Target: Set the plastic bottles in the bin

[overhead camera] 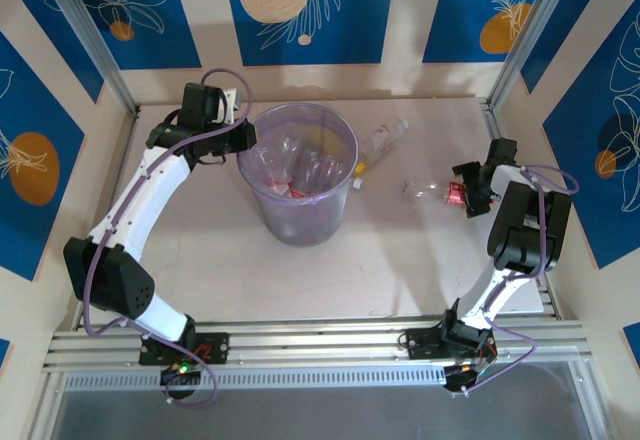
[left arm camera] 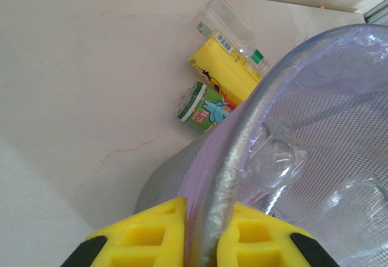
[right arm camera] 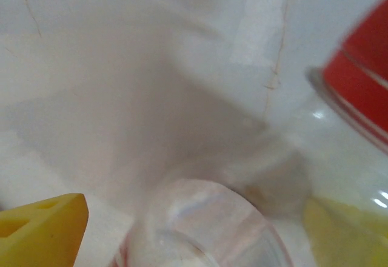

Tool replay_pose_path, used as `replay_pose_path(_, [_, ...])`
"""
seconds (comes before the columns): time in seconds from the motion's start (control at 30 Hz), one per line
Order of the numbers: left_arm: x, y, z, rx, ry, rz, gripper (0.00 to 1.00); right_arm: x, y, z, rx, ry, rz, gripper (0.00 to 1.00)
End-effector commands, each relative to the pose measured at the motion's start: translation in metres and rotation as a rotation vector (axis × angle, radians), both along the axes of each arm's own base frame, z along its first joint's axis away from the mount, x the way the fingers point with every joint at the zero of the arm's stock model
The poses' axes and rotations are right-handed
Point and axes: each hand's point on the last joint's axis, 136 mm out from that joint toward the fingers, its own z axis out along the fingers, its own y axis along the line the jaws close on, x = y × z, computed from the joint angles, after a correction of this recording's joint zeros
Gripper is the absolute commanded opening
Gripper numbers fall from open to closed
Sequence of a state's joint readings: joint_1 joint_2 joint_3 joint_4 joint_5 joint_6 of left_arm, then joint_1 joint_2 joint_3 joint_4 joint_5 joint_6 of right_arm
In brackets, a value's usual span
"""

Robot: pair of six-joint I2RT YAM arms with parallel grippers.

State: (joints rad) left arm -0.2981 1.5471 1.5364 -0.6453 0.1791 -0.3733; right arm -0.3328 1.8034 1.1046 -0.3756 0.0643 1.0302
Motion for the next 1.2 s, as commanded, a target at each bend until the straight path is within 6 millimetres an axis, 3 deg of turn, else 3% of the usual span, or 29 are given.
replay_pose_path(0.0, [-0.009,-0.013,-0.018,0.006,0.064,-0.032,0.03,0.009,0.0,0.0,-0.025,-0.01,0.02,0.88])
replay_pose_path(0.47, [-0.012,-0.012,-0.019,0.007,0.065,-0.03,0.04,0.011,0.001,0.023,-0.059,-0.11,0.067,0.61])
replay_pose_path(0.73, [-0.014,-0.011,-0.021,0.012,0.067,-0.03,0.04,0.009,0.003,0.051,-0.098,-0.196,0.114,0.58])
replay_pose_path(0.93, [-0.014,-0.013,-0.021,0.004,0.072,-0.035,0.04,0.023,0.027,0.126,-0.159,-0.377,0.234,0.53])
replay_pose_path(1.17, [-0.014,-0.014,-0.021,0.007,0.073,-0.041,0.04,0.028,0.083,0.252,-0.257,-0.641,0.388,0.52])
